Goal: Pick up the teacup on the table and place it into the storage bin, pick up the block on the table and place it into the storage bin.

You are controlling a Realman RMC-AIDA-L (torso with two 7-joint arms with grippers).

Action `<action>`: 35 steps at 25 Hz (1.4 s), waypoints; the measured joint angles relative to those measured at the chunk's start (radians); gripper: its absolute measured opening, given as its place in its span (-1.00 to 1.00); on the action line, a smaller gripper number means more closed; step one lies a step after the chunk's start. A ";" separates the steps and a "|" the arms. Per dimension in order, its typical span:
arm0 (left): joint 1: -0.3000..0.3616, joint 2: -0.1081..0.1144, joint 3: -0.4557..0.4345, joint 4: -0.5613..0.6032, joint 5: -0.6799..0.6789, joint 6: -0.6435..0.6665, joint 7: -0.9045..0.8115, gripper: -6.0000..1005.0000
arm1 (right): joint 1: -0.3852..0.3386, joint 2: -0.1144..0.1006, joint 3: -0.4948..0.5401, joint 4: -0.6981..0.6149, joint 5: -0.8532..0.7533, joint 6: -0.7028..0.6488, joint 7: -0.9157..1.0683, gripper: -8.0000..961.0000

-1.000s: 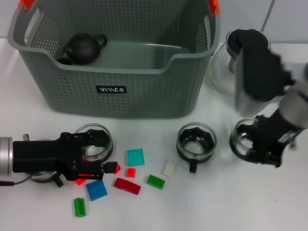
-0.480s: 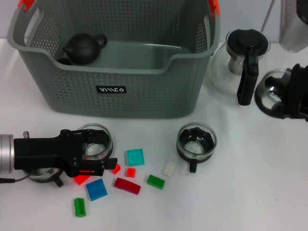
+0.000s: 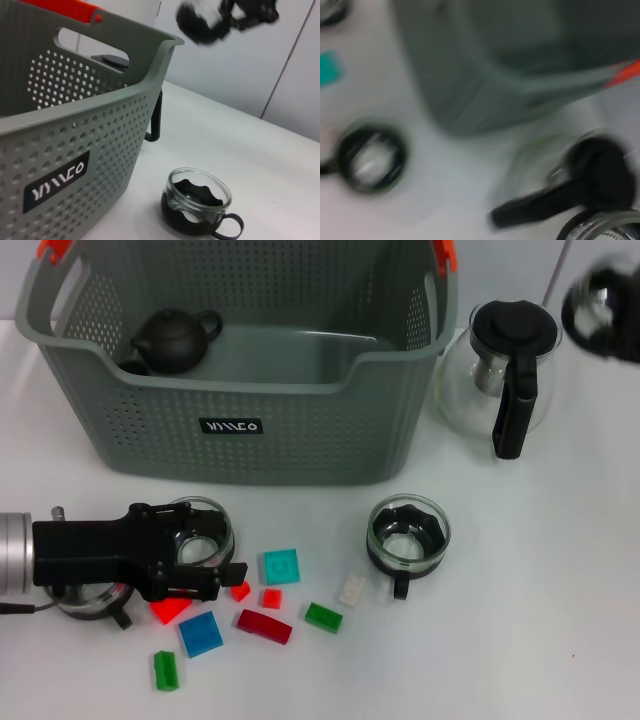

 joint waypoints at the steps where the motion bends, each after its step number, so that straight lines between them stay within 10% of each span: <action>1: 0.000 0.000 0.000 0.000 0.000 -0.004 0.000 0.67 | 0.002 0.000 0.025 -0.008 0.032 0.012 -0.001 -0.87; 16: -0.006 -0.002 0.000 0.001 0.000 -0.042 0.000 0.67 | 0.037 0.009 0.049 -0.027 0.403 0.164 -0.004 -0.87; 35: -0.010 -0.042 0.000 0.001 -0.002 -0.122 -0.003 0.67 | 0.355 -0.020 -0.048 0.652 0.422 0.641 0.241 -0.87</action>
